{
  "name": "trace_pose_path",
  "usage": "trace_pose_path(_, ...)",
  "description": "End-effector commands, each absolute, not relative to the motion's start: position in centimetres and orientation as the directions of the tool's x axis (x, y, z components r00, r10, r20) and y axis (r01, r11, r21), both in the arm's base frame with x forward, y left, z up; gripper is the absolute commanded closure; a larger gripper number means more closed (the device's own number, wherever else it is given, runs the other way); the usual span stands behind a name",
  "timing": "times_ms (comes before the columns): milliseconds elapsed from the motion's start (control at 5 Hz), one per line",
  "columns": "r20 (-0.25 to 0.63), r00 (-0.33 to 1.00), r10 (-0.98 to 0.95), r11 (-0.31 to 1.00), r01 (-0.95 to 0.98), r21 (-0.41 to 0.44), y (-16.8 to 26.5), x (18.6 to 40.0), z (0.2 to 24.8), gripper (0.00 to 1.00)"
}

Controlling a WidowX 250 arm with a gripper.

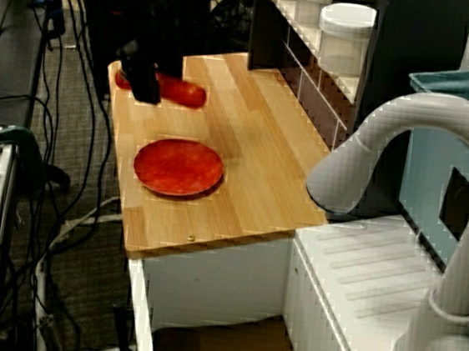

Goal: Put the object on the plate

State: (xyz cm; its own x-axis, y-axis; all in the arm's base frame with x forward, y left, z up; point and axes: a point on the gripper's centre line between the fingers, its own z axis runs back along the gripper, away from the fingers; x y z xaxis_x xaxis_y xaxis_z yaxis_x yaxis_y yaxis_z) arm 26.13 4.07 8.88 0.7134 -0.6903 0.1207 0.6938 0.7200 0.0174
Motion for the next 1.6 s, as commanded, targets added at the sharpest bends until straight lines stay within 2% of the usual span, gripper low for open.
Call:
trace_pose_path(0,0.085,0.693,-0.716,0.697,0.716,0.040,1.6,27.3,6.4,1.00)
trace_pose_path(400,0.052,0.689,-0.723,0.691,0.720,0.061,0.6,27.9,4.3,1.00)
trace_pose_path(600,0.034,0.701,-0.712,0.702,0.709,0.073,0.6,27.8,4.0,0.68)
trace_pose_path(800,0.040,0.711,-0.702,0.712,0.698,0.071,1.4,28.0,4.2,0.00)
trace_pose_path(1400,0.049,0.739,-0.672,0.741,0.669,0.054,3.8,27.5,5.6,0.00)
